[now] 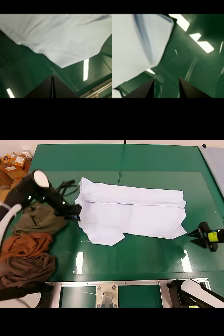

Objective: Fold the shirts.

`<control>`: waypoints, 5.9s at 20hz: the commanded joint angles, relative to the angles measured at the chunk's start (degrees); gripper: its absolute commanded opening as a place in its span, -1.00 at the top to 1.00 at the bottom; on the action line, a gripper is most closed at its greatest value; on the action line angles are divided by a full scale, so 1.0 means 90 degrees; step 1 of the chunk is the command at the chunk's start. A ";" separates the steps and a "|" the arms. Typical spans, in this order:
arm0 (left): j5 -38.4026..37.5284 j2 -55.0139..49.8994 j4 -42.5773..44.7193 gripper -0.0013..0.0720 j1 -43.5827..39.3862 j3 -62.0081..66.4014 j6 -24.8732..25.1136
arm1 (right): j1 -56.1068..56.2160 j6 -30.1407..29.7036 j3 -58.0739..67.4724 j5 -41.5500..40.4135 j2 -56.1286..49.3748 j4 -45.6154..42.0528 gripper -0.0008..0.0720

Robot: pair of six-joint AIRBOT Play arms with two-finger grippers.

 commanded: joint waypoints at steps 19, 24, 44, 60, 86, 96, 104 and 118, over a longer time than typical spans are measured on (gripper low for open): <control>0.4476 0.0318 -0.2841 0.91 -0.0872 -0.3487 0.1173 | 0.0959 -0.1299 -0.1226 -0.2572 -0.0925 0.2200 0.94; 0.3677 0.0928 -0.1787 0.92 -0.0874 -0.3130 0.0668 | 0.0750 -0.0685 -0.0583 -0.1506 -0.0748 0.0833 0.94; 0.2130 0.2397 0.0294 0.92 -0.1333 -0.1904 -0.0391 | 0.0804 -0.0136 0.0289 -0.0646 0.0379 0.0937 0.95; 0.3424 -0.2135 -0.0185 0.90 -0.0452 0.1581 0.0622 | 0.2356 -0.0146 0.3859 -0.2429 -0.3730 0.1503 0.78; 0.1928 -0.2161 -0.0381 -0.86 0.0092 0.2900 0.0163 | 0.0476 -0.4313 0.6062 0.1090 -0.5897 0.2584 -0.94; 0.1758 -0.2161 -0.0549 -0.57 0.0092 0.2900 0.0165 | 0.0930 -0.4464 0.6545 0.1481 -0.6322 0.2380 0.68; 0.2470 -0.2176 -0.1328 0.91 -0.0440 0.2900 0.0673 | 0.1076 -0.3810 0.7594 0.2395 -0.5858 0.2348 0.95; 0.3990 -0.5161 -0.3223 0.91 -0.3585 0.4517 0.0636 | 0.2613 -0.2030 0.7594 0.2924 -0.3004 0.2370 0.94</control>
